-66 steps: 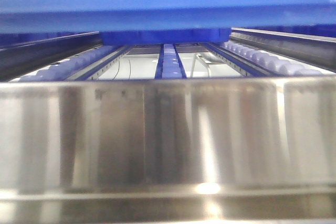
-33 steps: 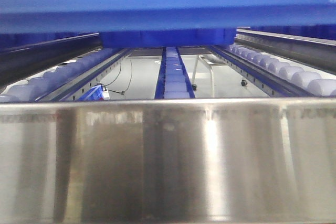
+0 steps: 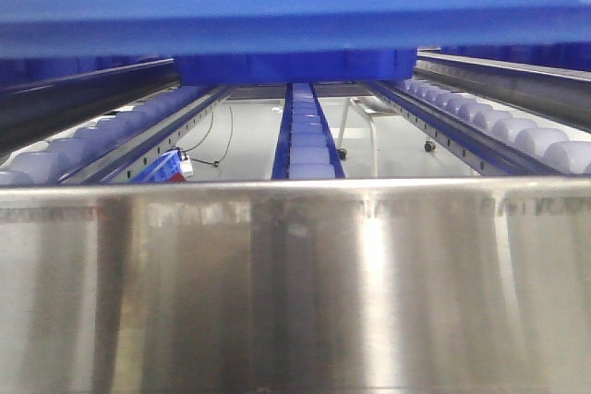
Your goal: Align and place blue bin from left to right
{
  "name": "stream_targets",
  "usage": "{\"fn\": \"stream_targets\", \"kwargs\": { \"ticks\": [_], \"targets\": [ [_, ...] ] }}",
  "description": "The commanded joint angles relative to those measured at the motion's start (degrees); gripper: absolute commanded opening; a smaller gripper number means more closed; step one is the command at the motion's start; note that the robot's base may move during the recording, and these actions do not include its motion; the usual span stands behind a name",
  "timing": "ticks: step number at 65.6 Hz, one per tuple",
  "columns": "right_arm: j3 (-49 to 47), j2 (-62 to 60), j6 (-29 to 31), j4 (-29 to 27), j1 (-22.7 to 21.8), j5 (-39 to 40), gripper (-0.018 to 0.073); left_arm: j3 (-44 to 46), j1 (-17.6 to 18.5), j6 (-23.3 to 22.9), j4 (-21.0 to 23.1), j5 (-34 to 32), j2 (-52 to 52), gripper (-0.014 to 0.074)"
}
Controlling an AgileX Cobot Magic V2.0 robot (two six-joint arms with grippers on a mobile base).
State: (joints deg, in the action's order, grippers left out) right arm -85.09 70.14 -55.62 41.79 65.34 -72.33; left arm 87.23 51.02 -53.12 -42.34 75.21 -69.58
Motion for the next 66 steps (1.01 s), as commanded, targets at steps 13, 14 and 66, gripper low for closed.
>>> {"fn": "stream_targets", "kwargs": {
  "ticks": [13,14,66],
  "targets": [
    [-1.1,0.1,-0.14,1.04,0.46,14.94,-0.0079,1.0,0.63,-0.2,0.63,-6.56,0.08,-0.0111],
    [-1.1,0.1,-0.14,1.04,0.46,14.94,-0.0079,1.0,0.63,-0.2,0.63,-6.56,0.08,-0.0111],
    [-1.1,0.1,-0.14,1.04,0.46,14.94,-0.0079,1.0,0.63,-0.2,0.63,-6.56,0.08,-0.0111]
  ]
}}
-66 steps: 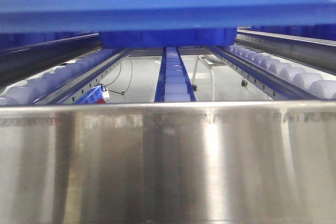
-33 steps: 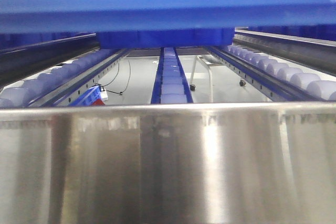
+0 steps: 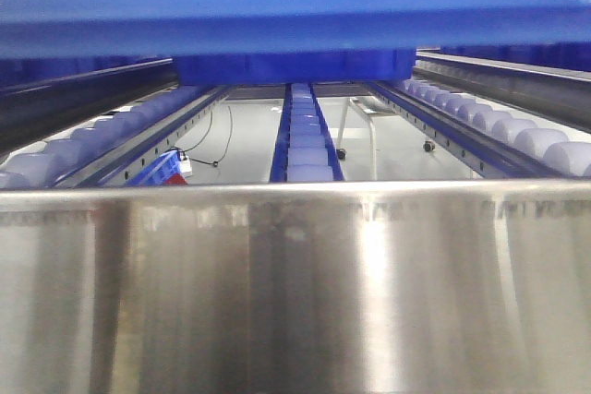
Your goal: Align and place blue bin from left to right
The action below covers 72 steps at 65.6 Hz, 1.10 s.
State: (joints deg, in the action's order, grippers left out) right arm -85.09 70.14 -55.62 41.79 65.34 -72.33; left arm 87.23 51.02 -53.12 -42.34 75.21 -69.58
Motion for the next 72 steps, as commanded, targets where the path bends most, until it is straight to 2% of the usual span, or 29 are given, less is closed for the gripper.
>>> {"fn": "stream_targets", "kwargs": {
  "ticks": [1,44,52,60,72],
  "targets": [
    [-1.1,0.1,-0.14,1.04,0.46,14.94,-0.0079,1.0,0.63,-0.2,0.63,-6.56,0.08,-0.0111],
    [-1.1,0.1,0.14,1.04,0.46,14.78,-0.0079,1.0,0.63,-0.2,0.63,-7.12,0.08,-0.0111],
    [-1.1,0.73,0.17,0.65,-0.93,13.3,-0.0079,1.0,0.5,1.78,0.63,-8.39,-0.28,-0.0111],
    [-1.1,1.94,0.26,0.49,-3.68,14.39,-0.0079,1.0,-1.41,2.01,1.35,-11.14,-1.64,-0.0111],
    [-1.1,4.3,0.81,-0.28,-8.16,16.57,-0.0079,1.0,-6.62,2.01,2.5,-16.78,-5.42,-0.0111]
  ]
}}
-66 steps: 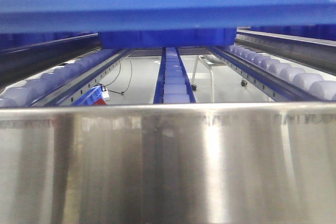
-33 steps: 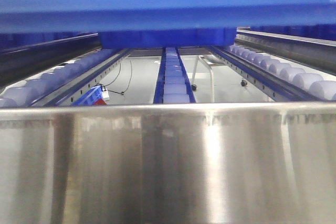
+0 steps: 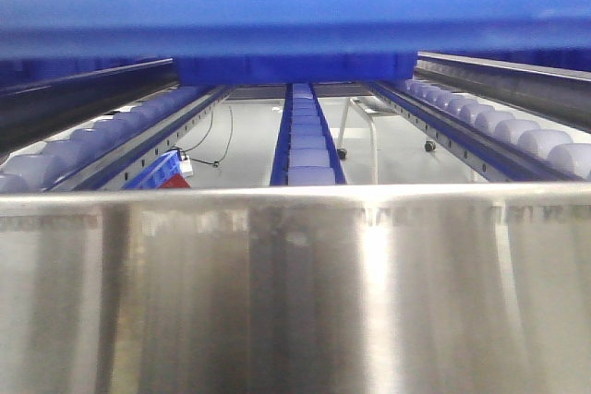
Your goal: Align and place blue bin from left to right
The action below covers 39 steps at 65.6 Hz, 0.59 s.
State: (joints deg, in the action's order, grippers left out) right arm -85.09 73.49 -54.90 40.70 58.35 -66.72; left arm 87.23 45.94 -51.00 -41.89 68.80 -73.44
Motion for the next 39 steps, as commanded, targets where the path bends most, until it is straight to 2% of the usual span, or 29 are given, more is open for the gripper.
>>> {"fn": "stream_targets", "kwargs": {
  "ticks": [1,10,19,29,39],
  "targets": [
    [-1.1,1.35,0.1,0.66,-1.44,10.96,-0.0079,1.0,-1.98,-0.11,2.34,-10.99,-1.86,-0.0111],
    [-0.45,3.56,0.24,-0.11,-4.25,11.98,-0.0079,1.0,-6.16,-0.11,6.22,-17.76,-4.4,-0.0111],
    [0.89,5.25,0.74,-3.4,-7.19,14.45,-0.0079,1.0,-9.14,-0.11,8.32,-18.42,-6.9,-0.0111],
    [3.01,6.76,1.08,-3.75,-9.32,20.0,-0.0079,0.71,-9.83,-0.11,8.36,-17.56,-8.86,-0.0111],
    [3.3,7.68,1.08,-3.75,-9.85,19.71,-0.0079,-1.55,-9.83,-0.11,8.86,-17.31,-9.7,-0.0111]
  ]
}}
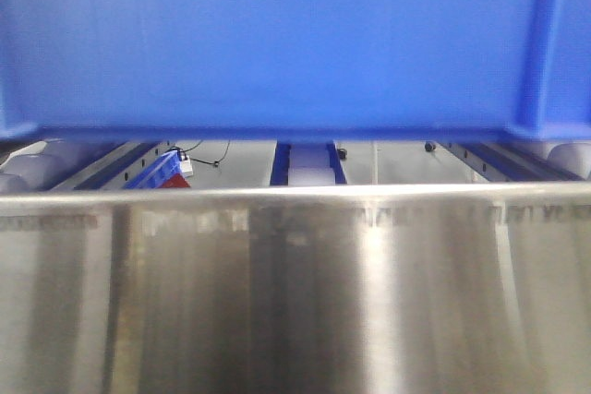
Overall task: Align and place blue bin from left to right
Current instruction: 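Lower the blue bin with both grippers onto the upper roller shelf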
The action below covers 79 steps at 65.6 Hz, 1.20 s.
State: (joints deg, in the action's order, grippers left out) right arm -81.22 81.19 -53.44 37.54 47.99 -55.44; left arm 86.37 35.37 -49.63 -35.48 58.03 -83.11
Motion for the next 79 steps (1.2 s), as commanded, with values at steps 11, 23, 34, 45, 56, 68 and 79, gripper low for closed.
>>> {"fn": "stream_targets", "kwargs": {
  "ticks": [11,23,34,45,56,68,79],
  "targets": [
    [-0.34,1.51,-0.39,-1.77,0.5,6.69,-0.0079,-3.45,0.74,-1.48,2.94,-6.84,-0.03,-0.0111],
    [-0.34,1.65,-0.39,-2.81,0.5,6.52,-0.0079,-4.03,0.74,-1.48,2.92,-7.49,-0.03,-0.0111],
    [-0.34,1.65,-0.39,-2.81,0.5,6.52,-0.0079,-4.03,0.74,-1.48,2.92,-8.45,-0.03,-0.0111],
    [-0.34,1.65,-0.39,-2.81,0.5,6.52,-0.0079,-4.03,0.74,-1.48,2.92,-8.45,-0.03,-0.0111],
    [-0.34,1.65,-0.39,-2.81,0.5,6.61,-0.0068,-2.81,0.74,-1.48,2.81,-8.56,-0.03,0.0047],
    [-0.45,1.54,-0.39,-2.81,0.5,5.95,0.0146,-1.41,0.74,-1.48,2.13,-8.17,-0.03,0.0353],
    [-1.2,1.54,-0.39,-2.81,0.5,4.85,0.0457,-0.95,0.74,-1.48,1.39,-7.08,-0.03,0.0517]
  ]
}}
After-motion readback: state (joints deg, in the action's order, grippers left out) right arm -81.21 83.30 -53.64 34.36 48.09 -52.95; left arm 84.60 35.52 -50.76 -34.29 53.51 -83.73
